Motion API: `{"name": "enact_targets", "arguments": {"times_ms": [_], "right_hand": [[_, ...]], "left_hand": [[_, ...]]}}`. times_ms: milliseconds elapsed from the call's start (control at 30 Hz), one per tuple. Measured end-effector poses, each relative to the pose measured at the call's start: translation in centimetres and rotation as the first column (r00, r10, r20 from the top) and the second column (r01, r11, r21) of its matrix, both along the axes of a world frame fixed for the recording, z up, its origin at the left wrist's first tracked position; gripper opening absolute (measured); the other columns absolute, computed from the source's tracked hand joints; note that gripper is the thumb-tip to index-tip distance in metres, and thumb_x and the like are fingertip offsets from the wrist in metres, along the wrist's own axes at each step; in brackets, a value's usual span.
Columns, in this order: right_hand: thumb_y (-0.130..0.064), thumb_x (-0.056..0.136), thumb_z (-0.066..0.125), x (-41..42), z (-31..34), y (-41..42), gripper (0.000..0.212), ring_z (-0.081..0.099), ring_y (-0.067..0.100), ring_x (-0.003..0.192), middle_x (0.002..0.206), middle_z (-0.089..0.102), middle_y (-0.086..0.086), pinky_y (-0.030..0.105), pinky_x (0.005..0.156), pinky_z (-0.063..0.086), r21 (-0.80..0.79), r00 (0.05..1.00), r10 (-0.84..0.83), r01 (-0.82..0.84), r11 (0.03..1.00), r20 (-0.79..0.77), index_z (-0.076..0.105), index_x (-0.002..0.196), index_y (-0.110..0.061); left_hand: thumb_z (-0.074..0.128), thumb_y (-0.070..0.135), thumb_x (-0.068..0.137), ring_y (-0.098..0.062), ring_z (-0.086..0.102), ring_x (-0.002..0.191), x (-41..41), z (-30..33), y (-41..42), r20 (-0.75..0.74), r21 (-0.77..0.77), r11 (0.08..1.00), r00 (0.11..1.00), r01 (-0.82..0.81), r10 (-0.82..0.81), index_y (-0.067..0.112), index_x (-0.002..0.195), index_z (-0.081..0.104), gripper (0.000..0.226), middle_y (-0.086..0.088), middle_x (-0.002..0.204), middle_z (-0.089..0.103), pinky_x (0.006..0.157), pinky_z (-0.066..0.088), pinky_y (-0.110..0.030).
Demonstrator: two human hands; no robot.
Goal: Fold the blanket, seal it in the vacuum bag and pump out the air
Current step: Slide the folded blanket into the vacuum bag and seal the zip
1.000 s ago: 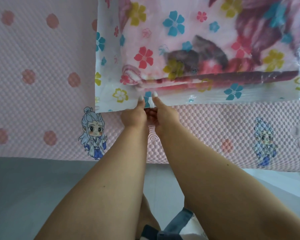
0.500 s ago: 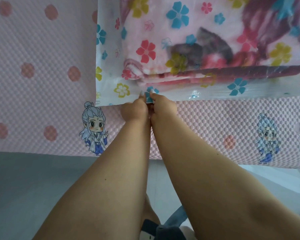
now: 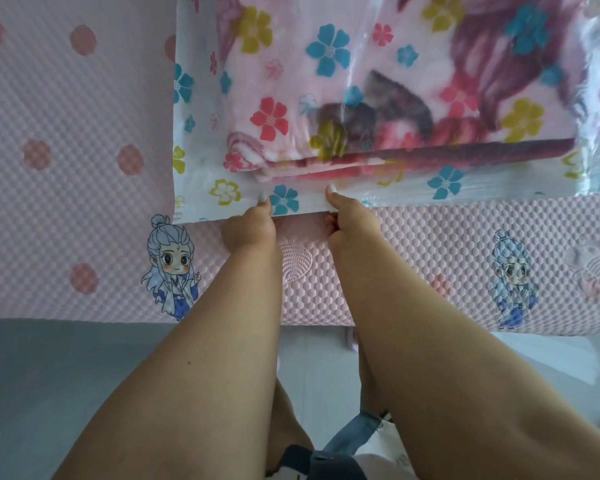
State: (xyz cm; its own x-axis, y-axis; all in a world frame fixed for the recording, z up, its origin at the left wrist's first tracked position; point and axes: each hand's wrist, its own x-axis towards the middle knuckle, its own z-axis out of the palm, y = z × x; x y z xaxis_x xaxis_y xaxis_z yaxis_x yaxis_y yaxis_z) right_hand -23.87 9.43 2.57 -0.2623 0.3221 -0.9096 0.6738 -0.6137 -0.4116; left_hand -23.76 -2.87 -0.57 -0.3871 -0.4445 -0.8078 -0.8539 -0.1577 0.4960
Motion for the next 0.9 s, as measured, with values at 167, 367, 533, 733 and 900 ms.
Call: {"name": "enact_targets", "arguments": {"times_ms": [167,367,533,733,900], "right_hand": [[-0.018,0.076,0.079,-0.2,0.1,3.2,0.023,0.043,0.007,0.041,0.067,0.051,0.0,0.012,0.038,0.04,0.009,0.999,-0.043,0.043,0.999,-0.012,0.058,0.077,-0.01],[-0.026,0.074,0.081,0.4,-0.2,4.2,0.025,0.046,0.008,0.049,0.069,0.056,0.001,0.017,0.053,0.047,-0.012,0.998,0.038,-0.039,0.999,-0.043,0.062,0.081,-0.011],[-0.032,0.073,0.081,0.5,-0.7,4.5,0.031,0.052,0.01,0.043,0.054,0.056,-0.001,0.022,0.056,0.05,-0.054,0.997,0.064,-0.067,0.996,-0.05,0.061,0.075,-0.008],[-0.027,0.079,0.076,0.0,-0.3,4.6,0.028,0.065,0.019,0.055,0.06,0.066,0.006,0.032,0.062,0.059,-0.168,0.992,0.068,-0.085,0.982,-0.103,0.064,0.075,-0.002],[-0.013,0.086,0.069,-0.6,1.2,5.1,0.026,0.046,0.01,0.024,0.041,0.054,0.004,0.015,0.032,0.04,-0.224,0.994,-0.082,0.066,0.972,-0.066,0.054,0.068,-0.003]], "left_hand": [[0.051,0.057,0.091,-0.026,0.061,0.112,-0.3,-0.1,-0.3,0.044,-0.111,0.987,0.993,0.117,-0.113,0.005,0.113,0.067,0.059,-0.012,0.119,0.065,0.099,0.049,-0.038],[0.072,0.05,0.079,-0.019,0.068,0.085,0.3,0.4,1.1,-0.003,-0.076,0.976,0.979,-0.202,0.202,0.01,0.091,0.065,0.042,-0.002,0.095,0.07,0.082,0.056,-0.034],[0.079,0.045,0.073,-0.012,0.066,0.057,1.4,2.2,6.2,-0.073,0.249,0.913,0.933,-0.324,0.352,0.01,0.081,0.065,0.038,-0.002,0.071,0.071,0.064,0.057,-0.028],[0.08,0.044,0.072,-0.022,0.069,0.068,-0.2,2.5,12.1,-0.038,0.27,0.947,0.981,-0.172,0.189,0.006,0.086,0.064,0.043,-0.006,0.08,0.071,0.067,0.058,-0.034],[0.072,0.046,0.081,-0.02,0.065,0.067,-0.9,2.0,11.7,-0.002,0.06,0.996,0.998,-0.066,0.066,0.006,0.092,0.063,0.042,-0.007,0.088,0.07,0.065,0.056,-0.032]]}}
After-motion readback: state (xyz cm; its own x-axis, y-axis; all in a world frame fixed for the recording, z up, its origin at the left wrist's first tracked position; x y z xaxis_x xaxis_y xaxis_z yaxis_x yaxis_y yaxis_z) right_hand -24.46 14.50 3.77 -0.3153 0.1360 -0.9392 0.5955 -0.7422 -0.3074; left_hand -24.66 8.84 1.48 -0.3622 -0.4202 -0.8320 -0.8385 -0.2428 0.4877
